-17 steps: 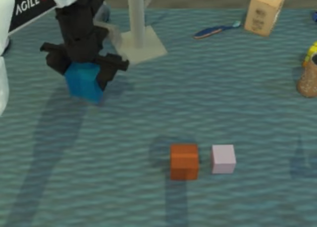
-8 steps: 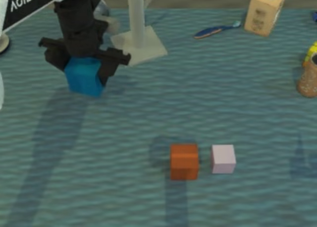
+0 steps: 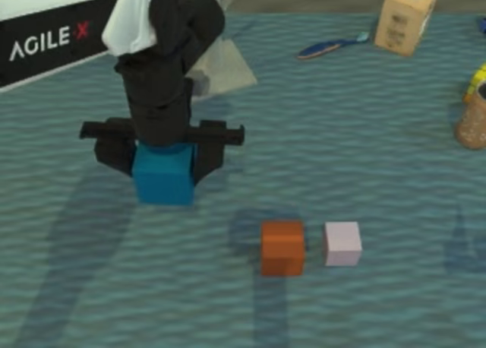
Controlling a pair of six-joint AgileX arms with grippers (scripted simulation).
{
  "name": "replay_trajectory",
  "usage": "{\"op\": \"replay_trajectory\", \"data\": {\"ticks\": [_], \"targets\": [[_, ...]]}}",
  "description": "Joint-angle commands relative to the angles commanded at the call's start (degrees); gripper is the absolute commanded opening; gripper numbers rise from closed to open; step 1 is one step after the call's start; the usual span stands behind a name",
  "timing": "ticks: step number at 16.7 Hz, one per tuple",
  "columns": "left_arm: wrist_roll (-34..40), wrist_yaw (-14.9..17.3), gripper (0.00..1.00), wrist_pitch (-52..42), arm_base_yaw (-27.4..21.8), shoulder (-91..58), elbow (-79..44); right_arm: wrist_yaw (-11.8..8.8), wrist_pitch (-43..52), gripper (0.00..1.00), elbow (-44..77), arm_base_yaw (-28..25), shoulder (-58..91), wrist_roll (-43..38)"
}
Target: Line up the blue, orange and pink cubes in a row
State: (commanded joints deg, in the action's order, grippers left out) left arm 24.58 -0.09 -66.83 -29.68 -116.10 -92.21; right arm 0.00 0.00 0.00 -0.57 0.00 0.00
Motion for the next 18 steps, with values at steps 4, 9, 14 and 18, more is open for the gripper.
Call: {"op": "replay_trajectory", "data": {"ticks": [4,9,14,18], "targets": [[9.69,-0.17,0.0,2.69,-5.06,7.46,9.51,0.0,0.0,1.0,0.0,0.0,0.0,0.0],[10.82,-0.22,0.0,3.04,-5.6,8.51,10.66,0.0,0.0,1.0,0.0,0.0,0.0,0.0],[11.0,-0.21,0.0,9.86,-5.43,6.58,15.05,0.0,0.0,1.0,0.0,0.0,0.0,0.0],[10.8,-0.19,0.0,17.65,-5.71,3.97,20.3,0.0,0.0,1.0,0.0,0.0,0.0,0.0]]}}
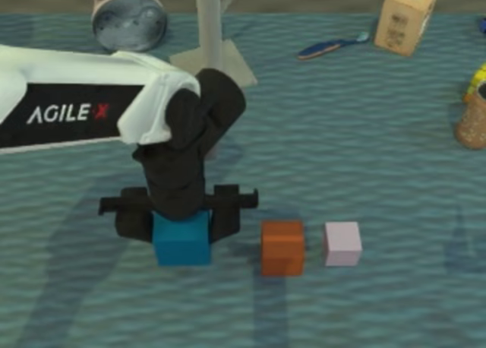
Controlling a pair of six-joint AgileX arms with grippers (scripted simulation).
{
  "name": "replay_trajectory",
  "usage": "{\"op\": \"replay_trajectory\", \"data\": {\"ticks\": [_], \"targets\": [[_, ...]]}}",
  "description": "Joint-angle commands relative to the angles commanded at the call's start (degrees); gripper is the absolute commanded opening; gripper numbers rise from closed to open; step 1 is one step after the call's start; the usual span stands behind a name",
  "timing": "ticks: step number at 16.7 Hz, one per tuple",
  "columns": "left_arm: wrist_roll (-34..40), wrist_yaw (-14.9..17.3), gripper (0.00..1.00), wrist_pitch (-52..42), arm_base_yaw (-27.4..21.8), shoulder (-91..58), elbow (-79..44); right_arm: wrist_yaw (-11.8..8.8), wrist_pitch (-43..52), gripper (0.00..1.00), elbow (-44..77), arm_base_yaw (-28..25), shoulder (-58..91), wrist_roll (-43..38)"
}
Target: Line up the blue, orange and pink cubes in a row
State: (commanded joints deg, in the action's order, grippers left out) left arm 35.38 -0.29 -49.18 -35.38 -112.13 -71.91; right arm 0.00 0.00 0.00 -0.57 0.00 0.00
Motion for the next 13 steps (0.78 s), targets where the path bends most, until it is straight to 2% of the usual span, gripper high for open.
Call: {"op": "replay_trajectory", "data": {"ticks": [4,13], "targets": [[-0.02,0.0,0.0,0.53,-0.03,-0.23,0.46,0.0,0.0,1.0,0.0,0.0,0.0,0.0],[-0.02,0.0,0.68,0.53,-0.03,-0.23,0.46,0.0,0.0,1.0,0.0,0.0,0.0,0.0]]}}
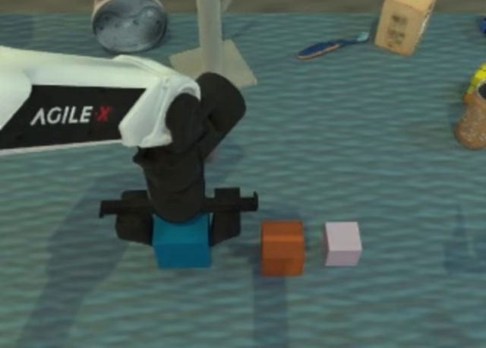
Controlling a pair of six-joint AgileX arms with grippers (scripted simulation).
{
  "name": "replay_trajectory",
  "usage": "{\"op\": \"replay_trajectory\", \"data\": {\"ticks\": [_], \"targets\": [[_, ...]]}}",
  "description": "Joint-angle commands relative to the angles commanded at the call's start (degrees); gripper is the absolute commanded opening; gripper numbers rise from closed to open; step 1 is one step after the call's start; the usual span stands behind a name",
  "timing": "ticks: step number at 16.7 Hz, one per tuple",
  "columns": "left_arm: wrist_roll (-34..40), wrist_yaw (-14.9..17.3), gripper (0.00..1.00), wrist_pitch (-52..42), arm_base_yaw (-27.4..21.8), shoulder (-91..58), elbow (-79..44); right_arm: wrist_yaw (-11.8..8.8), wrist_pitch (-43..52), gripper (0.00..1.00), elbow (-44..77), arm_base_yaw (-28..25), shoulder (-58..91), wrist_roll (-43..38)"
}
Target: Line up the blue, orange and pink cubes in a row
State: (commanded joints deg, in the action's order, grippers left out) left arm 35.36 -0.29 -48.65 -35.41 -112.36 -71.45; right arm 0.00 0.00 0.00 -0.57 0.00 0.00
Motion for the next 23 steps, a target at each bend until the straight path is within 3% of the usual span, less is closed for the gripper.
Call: {"op": "replay_trajectory", "data": {"ticks": [4,5,15,23], "targets": [[0.0,0.0,0.98,0.0,0.0,0.0,0.0,0.0,0.0,1.0,0.0,0.0,0.0,0.0],[0.0,0.0,1.0,0.0,0.0,0.0,0.0,0.0,0.0,1.0,0.0,0.0,0.0,0.0],[0.12,0.02,1.0,-0.99,0.12,0.35,-0.9,0.0,0.0,1.0,0.0,0.0,0.0,0.0],[0.26,-0.03,1.0,-14.87,1.01,5.24,-9.64,0.0,0.0,1.0,0.0,0.0,0.0,0.0]]}}
